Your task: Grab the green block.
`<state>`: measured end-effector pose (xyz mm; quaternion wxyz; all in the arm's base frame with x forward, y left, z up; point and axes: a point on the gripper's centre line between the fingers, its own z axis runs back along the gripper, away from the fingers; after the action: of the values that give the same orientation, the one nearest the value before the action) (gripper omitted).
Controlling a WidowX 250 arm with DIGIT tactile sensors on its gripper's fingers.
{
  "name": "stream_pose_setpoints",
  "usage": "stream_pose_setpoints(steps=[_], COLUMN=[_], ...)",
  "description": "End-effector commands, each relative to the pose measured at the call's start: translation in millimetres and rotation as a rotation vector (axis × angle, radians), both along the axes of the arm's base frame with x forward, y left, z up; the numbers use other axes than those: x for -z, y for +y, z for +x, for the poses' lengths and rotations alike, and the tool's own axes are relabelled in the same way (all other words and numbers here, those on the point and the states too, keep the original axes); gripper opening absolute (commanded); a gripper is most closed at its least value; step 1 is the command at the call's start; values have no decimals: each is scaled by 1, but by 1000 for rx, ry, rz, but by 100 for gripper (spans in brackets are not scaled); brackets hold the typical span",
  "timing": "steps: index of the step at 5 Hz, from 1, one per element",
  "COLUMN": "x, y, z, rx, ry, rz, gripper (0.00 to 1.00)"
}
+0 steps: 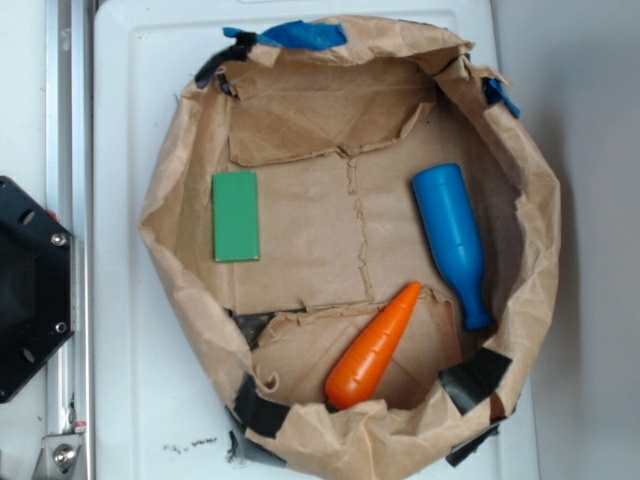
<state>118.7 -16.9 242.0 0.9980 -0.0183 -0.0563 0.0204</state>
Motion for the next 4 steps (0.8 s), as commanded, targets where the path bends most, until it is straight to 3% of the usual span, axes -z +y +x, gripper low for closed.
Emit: stream_pose_setpoints(steps=[1, 3, 4], x=[0, 17, 39], y=[0, 7, 23], z=[0, 94, 105], rx=[0, -256, -506], ry=[0, -6, -1], rz=[0, 41, 44], gripper=[100, 100, 100])
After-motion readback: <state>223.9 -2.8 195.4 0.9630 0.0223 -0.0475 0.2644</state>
